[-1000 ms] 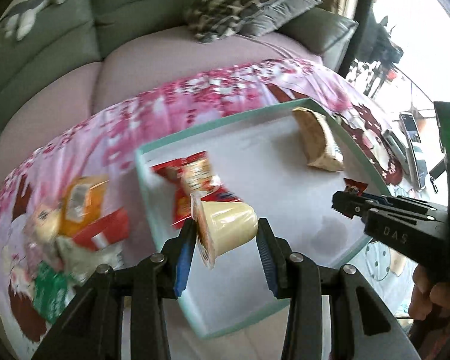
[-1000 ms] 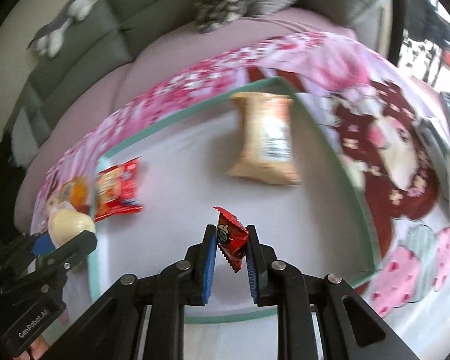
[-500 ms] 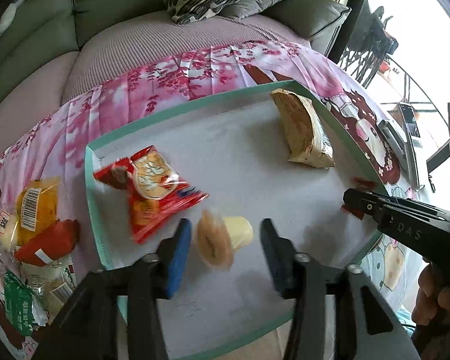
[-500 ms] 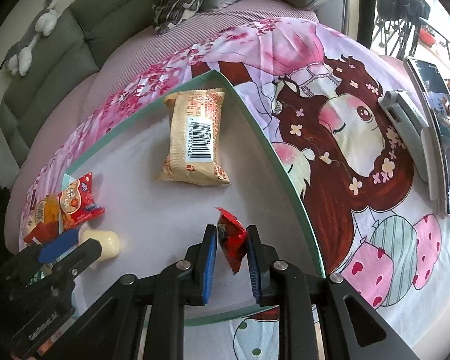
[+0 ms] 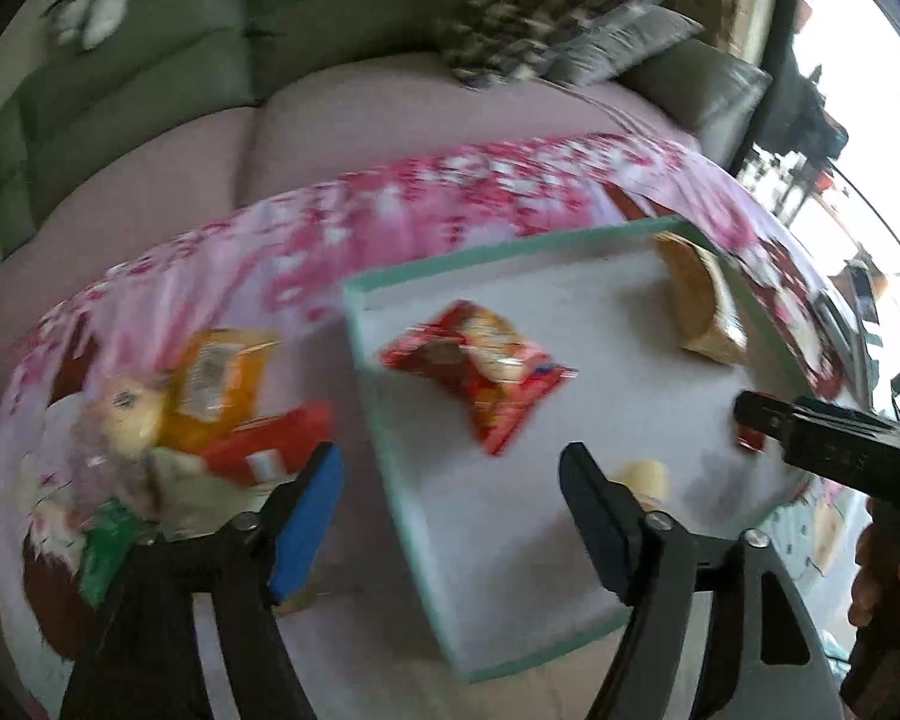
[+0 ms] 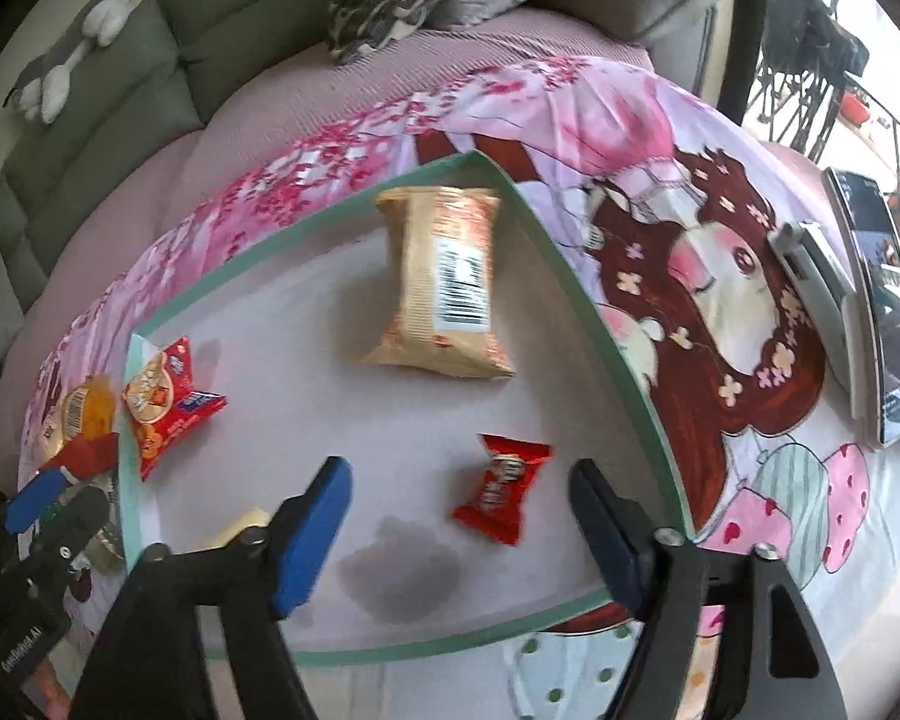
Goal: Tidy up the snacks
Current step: 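Move both tools back toward the remaining snack pile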
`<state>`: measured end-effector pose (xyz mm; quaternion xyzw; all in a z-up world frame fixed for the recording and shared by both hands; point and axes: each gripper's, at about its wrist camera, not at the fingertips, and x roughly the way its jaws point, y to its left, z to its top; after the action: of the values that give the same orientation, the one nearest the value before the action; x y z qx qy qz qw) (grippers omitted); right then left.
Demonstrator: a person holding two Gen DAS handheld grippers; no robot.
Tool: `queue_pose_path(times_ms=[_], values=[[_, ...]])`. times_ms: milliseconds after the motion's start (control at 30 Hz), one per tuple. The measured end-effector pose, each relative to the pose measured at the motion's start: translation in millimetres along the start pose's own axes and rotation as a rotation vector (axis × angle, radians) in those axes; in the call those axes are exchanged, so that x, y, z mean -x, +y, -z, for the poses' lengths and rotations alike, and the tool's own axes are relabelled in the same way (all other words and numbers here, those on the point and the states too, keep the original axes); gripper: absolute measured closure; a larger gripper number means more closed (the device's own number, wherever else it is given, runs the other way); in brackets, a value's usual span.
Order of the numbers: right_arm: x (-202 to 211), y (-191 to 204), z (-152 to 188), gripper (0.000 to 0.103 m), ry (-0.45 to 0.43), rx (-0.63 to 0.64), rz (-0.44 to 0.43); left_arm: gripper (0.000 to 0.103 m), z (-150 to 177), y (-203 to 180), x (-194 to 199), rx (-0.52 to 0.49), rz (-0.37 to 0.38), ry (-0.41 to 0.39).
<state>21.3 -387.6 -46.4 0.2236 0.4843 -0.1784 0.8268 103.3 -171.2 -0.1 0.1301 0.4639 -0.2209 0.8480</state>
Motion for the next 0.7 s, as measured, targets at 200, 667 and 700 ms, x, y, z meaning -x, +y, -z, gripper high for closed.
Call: queue_pose_path(times_ms=[200,667,700], values=[[6,40,1,0.0,-0.034,0.062,-0.028,0.014,9,57,14,0.139,-0.103,-0.042],[35,148,3,0.0,-0.224,0.214,-0.165,0.005,55,180,39,0.509,-0.31,-0.104],[37,160,3,0.0,-0.226,0.233,-0.177,0.005,59,185,41,0.526,-0.319,-0.106]])
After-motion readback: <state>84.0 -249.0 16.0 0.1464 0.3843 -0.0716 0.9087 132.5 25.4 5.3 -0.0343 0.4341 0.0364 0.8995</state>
